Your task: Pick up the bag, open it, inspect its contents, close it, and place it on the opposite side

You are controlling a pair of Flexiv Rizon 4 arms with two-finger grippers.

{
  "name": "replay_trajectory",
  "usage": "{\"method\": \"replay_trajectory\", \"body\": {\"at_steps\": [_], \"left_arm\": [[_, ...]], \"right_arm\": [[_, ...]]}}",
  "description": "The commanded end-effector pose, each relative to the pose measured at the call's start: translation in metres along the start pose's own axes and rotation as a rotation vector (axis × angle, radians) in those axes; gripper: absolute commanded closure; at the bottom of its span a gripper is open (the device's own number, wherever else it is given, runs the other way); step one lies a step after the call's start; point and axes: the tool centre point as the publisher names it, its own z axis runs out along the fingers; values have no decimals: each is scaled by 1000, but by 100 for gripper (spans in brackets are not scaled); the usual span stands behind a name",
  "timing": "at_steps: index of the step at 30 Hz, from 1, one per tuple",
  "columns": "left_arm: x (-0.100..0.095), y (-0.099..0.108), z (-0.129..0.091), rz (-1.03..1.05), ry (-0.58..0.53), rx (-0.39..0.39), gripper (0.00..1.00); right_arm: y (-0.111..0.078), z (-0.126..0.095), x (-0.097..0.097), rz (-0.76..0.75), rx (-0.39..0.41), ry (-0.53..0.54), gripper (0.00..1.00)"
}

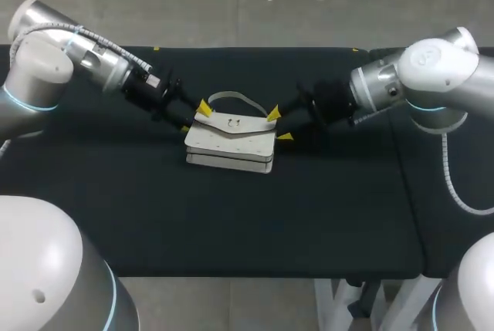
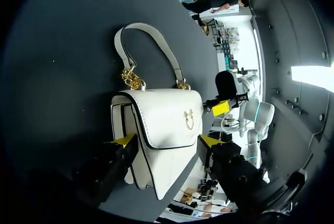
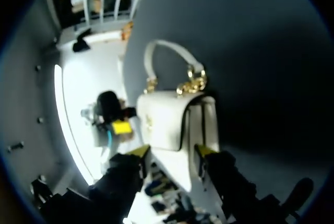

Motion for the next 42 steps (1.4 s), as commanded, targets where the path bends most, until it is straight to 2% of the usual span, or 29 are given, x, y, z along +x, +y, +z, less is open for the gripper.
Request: {"method": "replay_trajectory", "body": {"at_steps": [1, 5, 7, 10, 13, 14, 15, 16, 17, 18, 24, 25, 26, 27, 28, 29, 30, 31, 32, 33, 34, 35, 42], "left_arm": [[-9, -2, 5, -10, 32, 8, 29], [-13, -2, 7, -25, 44, 26, 43], [-15, -2, 8, -30, 40, 47, 53], [-16, -2, 9, -31, 51, 57, 58], [-18, -3, 12, -37, 55, 64, 63], [-18, -3, 12, -41, 54, 67, 67], [-18, -3, 13, -43, 54, 71, 73], [-19, -3, 14, -46, 55, 73, 80], [-19, -3, 14, -51, 51, 75, 98], [-20, -3, 15, -55, 47, 81, 100], [-21, 1, 14, -63, 46, 87, 100], [-18, 2, 12, -55, 47, 91, 69], [-17, 3, 11, -51, 47, 96, 51], [-15, 4, 10, -46, 49, 97, 25], [-14, 4, 10, -43, 49, 100, 24], [-14, 5, 10, -42, 48, 103, 27], [-14, 5, 10, -41, 48, 105, 40], [-15, 4, 10, -43, 52, 108, 57], [-16, 3, 10, -44, 53, 110, 84], [-18, 2, 11, -50, 55, 112, 100], [-19, 1, 12, -56, 58, 111, 100], [-21, 1, 12, -58, 60, 112, 100], [-26, 1, 16, -69, 60, 111, 100]], "right_arm": [[-2, 8, -4, 9, -10, 30, 50], [-1, 14, -6, 43, -38, 48, 44], [-2, 16, -7, 56, -38, 64, 42], [-1, 18, -8, 67, -42, 75, 43], [-1, 22, -8, 83, -52, 80, 51], [-1, 23, -8, 85, -54, 81, 55], [-2, 24, -8, 87, -54, 85, 64], [-2, 25, -8, 90, -58, 87, 84], [-2, 26, -9, 91, -59, 88, 100], [-2, 27, -9, 93, -59, 89, 100], [-3, 28, -13, 111, -72, 104, 100], [-4, 27, -13, 112, -78, 106, 100], [-4, 25, -12, 111, -86, 108, 100], [-5, 24, -12, 112, -95, 109, 91], [-5, 23, -11, 112, -100, 109, 61], [-5, 23, -11, 110, -104, 114, 55], [-5, 23, -11, 110, -107, 117, 52], [-5, 23, -11, 111, -110, 116, 53], [-5, 24, -11, 112, -115, 115, 58], [-5, 24, -11, 114, -116, 116, 69], [-5, 25, -11, 115, -117, 118, 93], [-4, 26, -12, 119, -120, 120, 100], [-3, 28, -18, 134, -127, 129, 100]]}}
